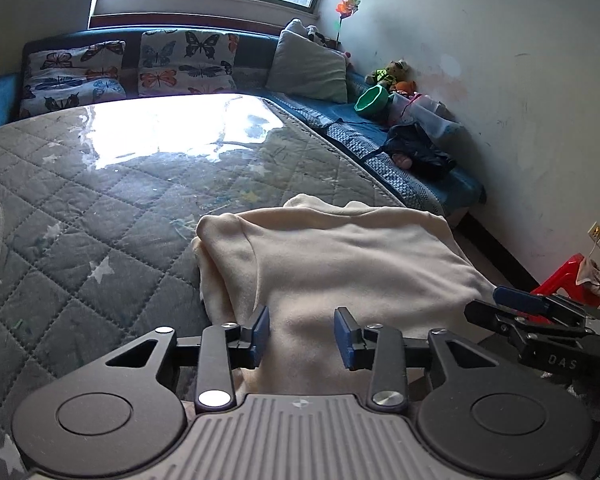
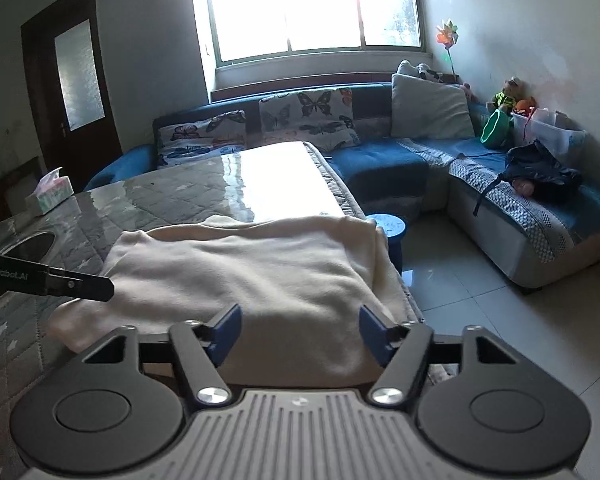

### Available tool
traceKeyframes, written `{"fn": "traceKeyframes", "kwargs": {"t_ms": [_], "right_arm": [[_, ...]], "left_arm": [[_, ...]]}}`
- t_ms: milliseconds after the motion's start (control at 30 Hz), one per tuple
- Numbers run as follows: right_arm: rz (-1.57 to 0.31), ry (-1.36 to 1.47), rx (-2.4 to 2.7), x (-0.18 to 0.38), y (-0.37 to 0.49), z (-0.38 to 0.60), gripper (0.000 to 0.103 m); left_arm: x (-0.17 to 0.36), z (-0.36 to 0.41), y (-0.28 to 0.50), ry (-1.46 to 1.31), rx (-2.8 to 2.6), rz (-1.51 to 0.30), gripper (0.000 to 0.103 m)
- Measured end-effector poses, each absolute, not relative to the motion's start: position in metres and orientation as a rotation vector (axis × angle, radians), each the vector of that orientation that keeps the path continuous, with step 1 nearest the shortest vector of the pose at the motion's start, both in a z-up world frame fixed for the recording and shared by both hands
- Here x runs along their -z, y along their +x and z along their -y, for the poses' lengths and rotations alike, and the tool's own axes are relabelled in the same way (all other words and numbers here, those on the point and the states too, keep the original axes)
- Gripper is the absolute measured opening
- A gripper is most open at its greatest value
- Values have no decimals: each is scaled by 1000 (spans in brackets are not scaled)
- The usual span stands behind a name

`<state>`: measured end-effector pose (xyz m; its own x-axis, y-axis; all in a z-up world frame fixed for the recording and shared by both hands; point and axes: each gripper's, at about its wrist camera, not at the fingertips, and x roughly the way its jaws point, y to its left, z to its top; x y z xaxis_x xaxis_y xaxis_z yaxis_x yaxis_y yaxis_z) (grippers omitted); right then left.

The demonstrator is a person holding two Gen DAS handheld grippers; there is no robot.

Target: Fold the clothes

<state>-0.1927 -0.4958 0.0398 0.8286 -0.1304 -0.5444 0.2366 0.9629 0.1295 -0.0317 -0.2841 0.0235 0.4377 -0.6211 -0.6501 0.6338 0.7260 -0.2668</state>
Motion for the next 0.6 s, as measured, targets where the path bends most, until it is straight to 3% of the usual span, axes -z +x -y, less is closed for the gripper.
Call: {"fn": "traceKeyframes", "kwargs": {"t_ms": [367, 433, 600], "right_arm": [[-548, 204, 190, -45, -207, 478, 93], [-545, 201, 188, -46, -209, 474, 97], [-545, 213, 187, -45, -211, 468, 103]], "left_arm": [[-26, 275, -49, 22, 762, -806, 62], [-26, 273, -53, 23, 759, -807, 73], [-25, 267, -61, 24, 751, -814, 83]]}}
